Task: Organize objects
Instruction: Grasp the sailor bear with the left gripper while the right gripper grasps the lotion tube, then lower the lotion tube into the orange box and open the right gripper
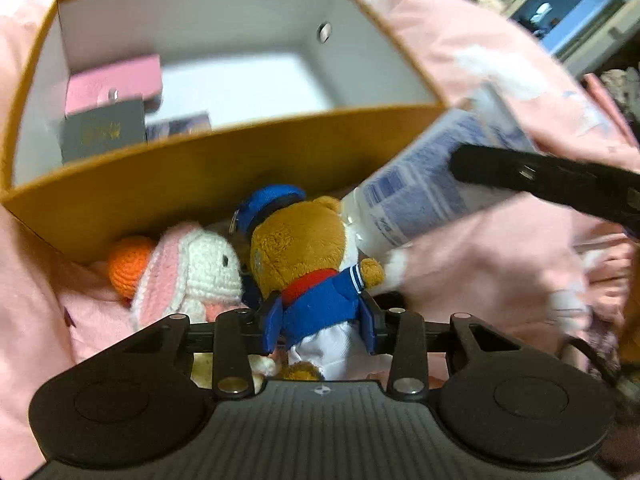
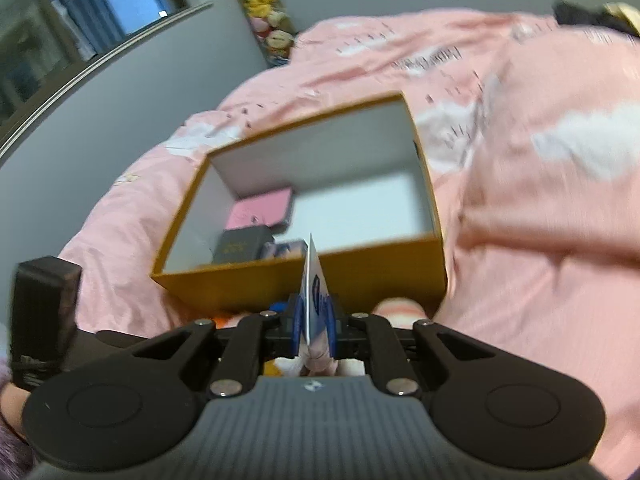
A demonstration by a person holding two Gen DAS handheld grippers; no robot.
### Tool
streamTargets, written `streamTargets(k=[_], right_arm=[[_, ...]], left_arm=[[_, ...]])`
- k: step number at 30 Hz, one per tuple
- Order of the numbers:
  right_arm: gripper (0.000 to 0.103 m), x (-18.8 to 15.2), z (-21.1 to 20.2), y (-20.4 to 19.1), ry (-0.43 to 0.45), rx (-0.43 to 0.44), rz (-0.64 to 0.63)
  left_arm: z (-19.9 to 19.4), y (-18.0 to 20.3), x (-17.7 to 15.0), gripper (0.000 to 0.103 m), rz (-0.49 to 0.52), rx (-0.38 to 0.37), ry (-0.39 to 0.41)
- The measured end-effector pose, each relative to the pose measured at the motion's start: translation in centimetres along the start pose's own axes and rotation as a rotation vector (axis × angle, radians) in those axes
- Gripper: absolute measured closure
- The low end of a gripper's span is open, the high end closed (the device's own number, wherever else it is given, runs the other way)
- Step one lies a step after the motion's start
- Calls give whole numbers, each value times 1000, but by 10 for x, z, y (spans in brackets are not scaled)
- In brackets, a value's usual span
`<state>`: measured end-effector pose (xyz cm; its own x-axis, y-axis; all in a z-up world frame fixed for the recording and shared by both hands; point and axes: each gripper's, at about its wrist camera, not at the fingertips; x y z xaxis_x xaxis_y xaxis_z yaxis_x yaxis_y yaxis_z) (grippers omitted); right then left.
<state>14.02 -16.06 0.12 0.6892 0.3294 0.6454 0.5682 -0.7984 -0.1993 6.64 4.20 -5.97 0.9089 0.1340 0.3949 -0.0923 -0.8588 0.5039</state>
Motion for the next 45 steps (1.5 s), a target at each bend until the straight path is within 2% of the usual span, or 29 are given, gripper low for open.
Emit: streamTargets(k=[6, 7, 11, 14, 18, 22, 26, 30, 33, 39, 45], right_arm=[[90, 32, -21, -15, 80, -4, -130], [90, 37, -24, -17, 89, 10, -134], [90, 59, -22, -26, 128, 40, -156], [90, 76, -6, -32, 139, 58, -150], [90, 92, 29, -40, 96, 116, -158], [90, 101, 73, -61, 41, 131, -272], [90, 108, 118, -73, -10, 156, -386], [90, 113, 147, -83, -28, 161, -509], [90, 114, 167, -89, -78, 185, -597], [91, 115, 179, -94, -69, 247, -702], [91, 111, 185, -104, -66, 237, -772]], left_arm=[[-55, 1, 3, 60, -17, -94, 118], [-40, 10, 23, 60, -20, -102, 139], [-72, 11, 37, 60, -35, -125, 244], [-88, 3, 48, 60, -24, -55, 325], [-95, -18, 66, 60, -61, 28, 387], [-90, -43, 80, 60, -109, 83, 408], [-85, -61, 89, 60, -155, 83, 407], [-77, -75, 94, 60, -169, 85, 395], [-72, -85, 95, 60, -189, 75, 385], [-68, -94, 95, 60, -204, 53, 378], [-66, -96, 98, 60, -204, 49, 379]])
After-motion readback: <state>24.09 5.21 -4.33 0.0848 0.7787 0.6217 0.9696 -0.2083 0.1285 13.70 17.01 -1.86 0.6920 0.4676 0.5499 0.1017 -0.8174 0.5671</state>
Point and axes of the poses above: each gripper's, at about its wrist camera, not at the fingertips, and z roughly the way its jaws point, y to its right, x to its top, and after that the axes turned 8 degrees about -x, right-handed
